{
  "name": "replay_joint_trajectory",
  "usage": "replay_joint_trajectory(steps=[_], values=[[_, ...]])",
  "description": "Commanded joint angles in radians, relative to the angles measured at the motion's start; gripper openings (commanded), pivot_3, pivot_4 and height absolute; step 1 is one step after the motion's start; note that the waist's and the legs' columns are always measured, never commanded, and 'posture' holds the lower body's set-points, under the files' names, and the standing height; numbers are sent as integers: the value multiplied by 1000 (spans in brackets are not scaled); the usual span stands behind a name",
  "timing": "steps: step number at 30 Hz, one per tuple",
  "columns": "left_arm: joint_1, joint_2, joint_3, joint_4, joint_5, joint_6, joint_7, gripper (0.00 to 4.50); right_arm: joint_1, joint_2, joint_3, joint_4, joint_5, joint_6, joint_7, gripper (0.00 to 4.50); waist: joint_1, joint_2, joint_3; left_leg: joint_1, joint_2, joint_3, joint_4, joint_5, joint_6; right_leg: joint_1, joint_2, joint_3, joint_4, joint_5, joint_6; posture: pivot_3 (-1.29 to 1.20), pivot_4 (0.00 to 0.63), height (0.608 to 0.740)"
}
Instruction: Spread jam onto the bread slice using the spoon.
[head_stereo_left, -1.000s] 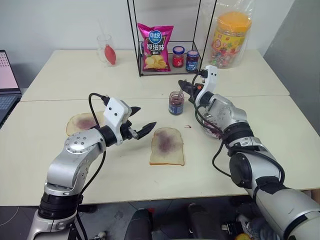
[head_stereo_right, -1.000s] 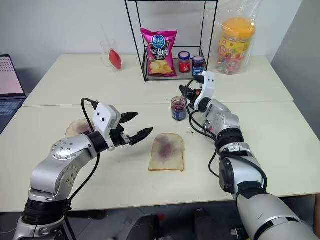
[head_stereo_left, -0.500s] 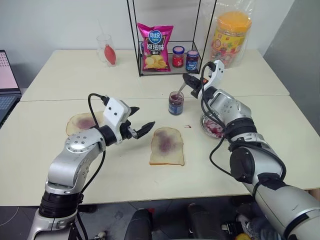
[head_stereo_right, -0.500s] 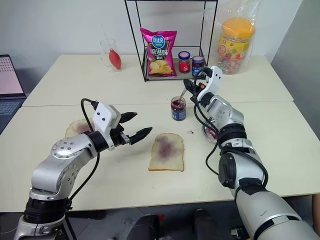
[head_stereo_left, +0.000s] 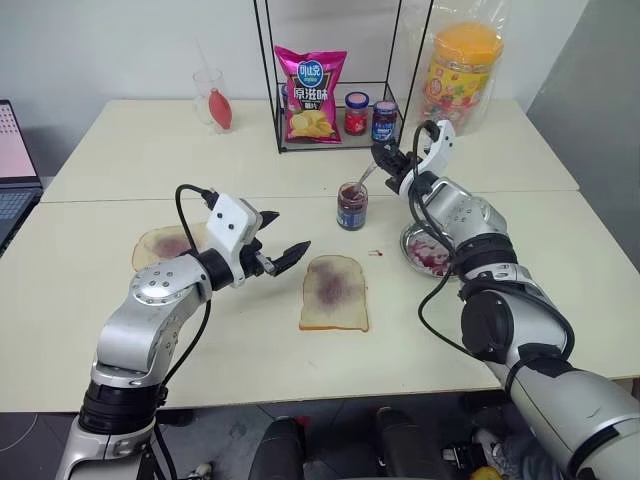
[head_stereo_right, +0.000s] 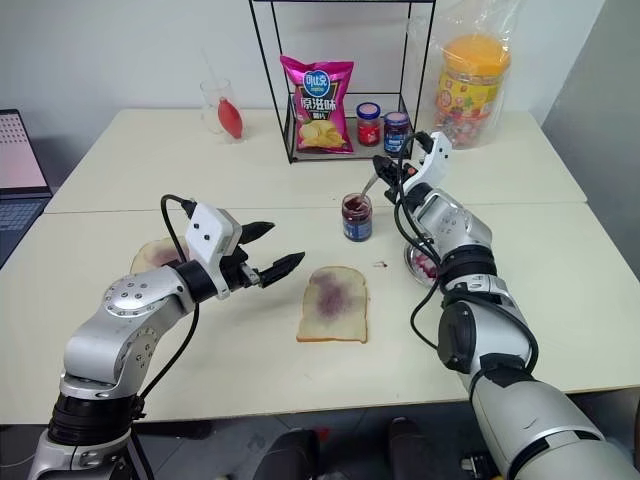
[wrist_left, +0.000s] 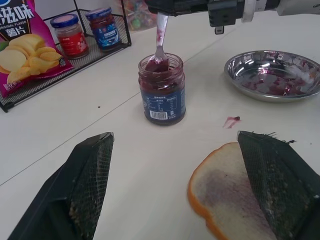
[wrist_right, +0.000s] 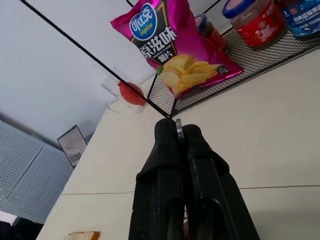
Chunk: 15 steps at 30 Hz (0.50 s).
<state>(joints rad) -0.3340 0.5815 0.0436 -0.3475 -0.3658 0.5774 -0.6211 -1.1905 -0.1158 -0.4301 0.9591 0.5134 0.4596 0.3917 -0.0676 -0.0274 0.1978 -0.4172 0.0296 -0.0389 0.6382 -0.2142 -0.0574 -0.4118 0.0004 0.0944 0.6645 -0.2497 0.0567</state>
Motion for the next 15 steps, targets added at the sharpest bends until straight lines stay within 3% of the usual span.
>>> replay_joint_trajectory(steps=[1,15], values=[[-18,-6,-7,-16,8,-26,-1,4128,-39,-15,-16,-21,28,3,4,15,0,0,0,0,0,0,0,0,0,0,0,0,0,0,0,0,150,740],[-20,-10,-9,-9,14,-42,-8,4128,-42,-28,-78,2,86,44,-41,15,0,0,0,0,0,0,0,0,0,0,0,0,0,0,0,0,150,740]])
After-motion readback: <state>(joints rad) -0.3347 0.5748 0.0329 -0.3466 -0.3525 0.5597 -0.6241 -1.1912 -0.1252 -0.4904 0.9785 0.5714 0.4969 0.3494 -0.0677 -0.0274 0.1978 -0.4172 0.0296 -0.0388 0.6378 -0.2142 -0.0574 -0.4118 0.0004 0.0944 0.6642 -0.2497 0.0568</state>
